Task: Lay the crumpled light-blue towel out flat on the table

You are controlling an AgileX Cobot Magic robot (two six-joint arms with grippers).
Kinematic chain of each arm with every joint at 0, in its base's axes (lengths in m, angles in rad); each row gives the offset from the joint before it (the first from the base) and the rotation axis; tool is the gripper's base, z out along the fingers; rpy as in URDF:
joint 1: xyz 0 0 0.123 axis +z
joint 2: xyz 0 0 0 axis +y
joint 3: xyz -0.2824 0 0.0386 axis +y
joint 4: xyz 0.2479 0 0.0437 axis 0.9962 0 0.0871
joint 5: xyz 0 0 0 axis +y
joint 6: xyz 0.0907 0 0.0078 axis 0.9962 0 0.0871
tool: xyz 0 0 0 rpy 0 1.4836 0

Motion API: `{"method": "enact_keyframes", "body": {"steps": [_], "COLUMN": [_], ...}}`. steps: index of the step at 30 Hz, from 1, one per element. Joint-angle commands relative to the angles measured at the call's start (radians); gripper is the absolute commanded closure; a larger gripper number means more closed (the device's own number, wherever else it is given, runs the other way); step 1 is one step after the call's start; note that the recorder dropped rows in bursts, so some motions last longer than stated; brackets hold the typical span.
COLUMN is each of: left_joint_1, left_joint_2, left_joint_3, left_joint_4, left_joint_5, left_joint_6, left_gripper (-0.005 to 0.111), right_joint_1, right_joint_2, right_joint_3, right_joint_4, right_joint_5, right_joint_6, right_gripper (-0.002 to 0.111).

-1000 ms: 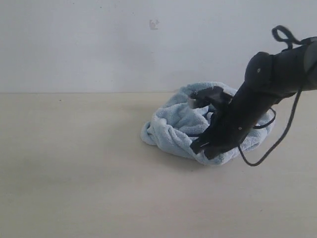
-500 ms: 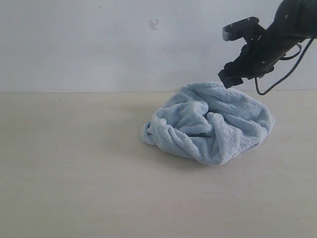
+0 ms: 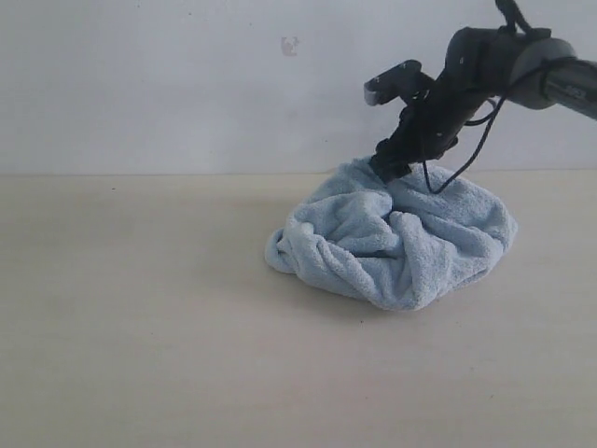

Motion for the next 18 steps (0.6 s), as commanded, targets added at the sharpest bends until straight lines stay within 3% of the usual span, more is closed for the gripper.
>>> {"method": "enact_keyframes", "body": {"steps": [1,2,4,7,18], "left_joint_1": [-0.003,-0.003,-0.003,-0.003,-0.003], "left_joint_2": [-0.002,-0.002,-0.002,-0.002,-0.002], "left_joint_3": [0.003,0.003,0.003,0.003,0.003], "left_joint_4": [0.000,0.000,0.000,0.000,0.000], "left_joint_5": [0.001,0.001,0.001,0.001,0.001], "left_joint_6": [0.005,0.005,0.005,0.005,0.005], "left_gripper": [0.103,0.103,0.103,0.103,0.103], "right_joint_1": [0.002,0.002,0.002,0.002,0.000], "right_joint_2": [0.038,0.039,0.044,0.046,-0.097], "right_joint_3": [-0.011,-0.011,-0.011,-0.011,-0.009], "right_joint_4": [-0.084,-0.110,-0.183,-0.273,-0.302], "right_joint_5": [-0.018,-0.028,-0.043,-0.047,0.015], "right_joint_6": [0.053,0.082,0.160,0.232,0.356], "right_gripper": [0.043,0.046,0.064,0.105,0.107]}}
